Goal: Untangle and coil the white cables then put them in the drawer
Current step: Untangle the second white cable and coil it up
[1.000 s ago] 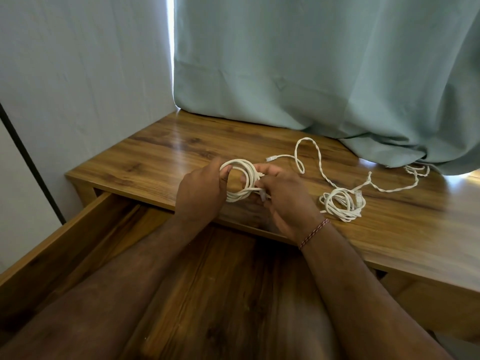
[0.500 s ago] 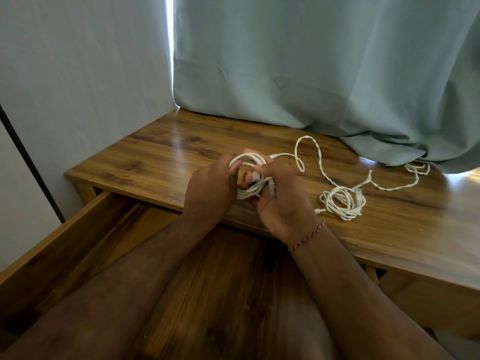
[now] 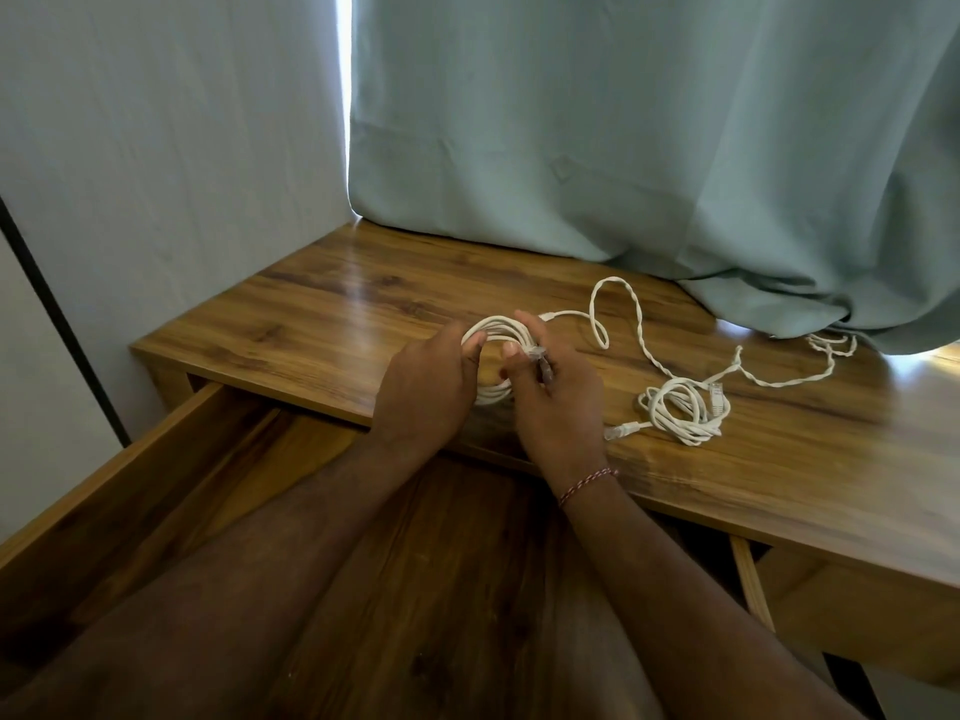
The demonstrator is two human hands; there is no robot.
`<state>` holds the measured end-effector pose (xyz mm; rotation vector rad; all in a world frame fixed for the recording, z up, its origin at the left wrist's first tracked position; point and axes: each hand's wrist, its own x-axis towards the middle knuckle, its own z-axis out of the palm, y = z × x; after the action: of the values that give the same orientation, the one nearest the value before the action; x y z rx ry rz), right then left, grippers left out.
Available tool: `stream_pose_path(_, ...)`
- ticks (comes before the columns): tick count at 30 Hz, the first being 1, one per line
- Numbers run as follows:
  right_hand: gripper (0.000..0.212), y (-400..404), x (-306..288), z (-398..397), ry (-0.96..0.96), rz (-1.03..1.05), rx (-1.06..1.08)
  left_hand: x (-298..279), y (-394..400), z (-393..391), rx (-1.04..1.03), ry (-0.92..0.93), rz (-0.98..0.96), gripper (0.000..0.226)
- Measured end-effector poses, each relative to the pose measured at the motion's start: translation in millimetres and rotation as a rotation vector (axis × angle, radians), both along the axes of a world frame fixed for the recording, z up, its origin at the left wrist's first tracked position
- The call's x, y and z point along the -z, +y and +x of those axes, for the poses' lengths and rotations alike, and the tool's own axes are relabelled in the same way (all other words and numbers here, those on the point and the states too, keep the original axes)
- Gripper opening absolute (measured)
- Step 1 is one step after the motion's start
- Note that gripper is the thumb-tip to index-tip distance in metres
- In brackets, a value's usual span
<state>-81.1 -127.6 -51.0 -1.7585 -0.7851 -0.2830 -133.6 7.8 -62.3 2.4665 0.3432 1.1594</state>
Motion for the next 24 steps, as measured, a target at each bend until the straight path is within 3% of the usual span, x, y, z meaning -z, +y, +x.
stream_pose_path(2,0.039,-5.4,1.9,7.1,-0.204,-0.057,0.118,-1.8,-1.7,-0.2,0.014,-0.005,-0.013,0.053)
stream_pose_path(4,0.032,-8.4,-1.0,10.6,-0.236,0.012,0.186,-4.0,-3.6,0.7,0.037,0.024,-0.034,0.056)
stream_pose_path(7,0.018,-11.2,-9.6,10.9,-0.128,0.145,0.192,-6.0,-5.9,1.0,0.094,0.078,-0.081,0.06)
stream_pose_path(10,0.017,-13.5,-15.6,16.4,-0.006,0.2,0.216,-10.7,-3.9,1.5,0.111,0.122,-0.09,0.053)
stream_pose_path(17,0.018,-16.3,-18.0,20.3,0.55,0.472,0.039,-1.7,7.1,-0.5,0.166,0.245,-0.081,0.051)
stream_pose_path(20,0.02,-19.0,-19.3,22.8,0.627,0.499,0.009,0.3,8.6,1.6,0.179,0.271,-0.099,0.051)
stream_pose_path(24,0.025,-15.2,-6.3,25.1,0.607,0.386,0.06,9.9,9.4,0.0,0.136,0.242,-0.058,0.053)
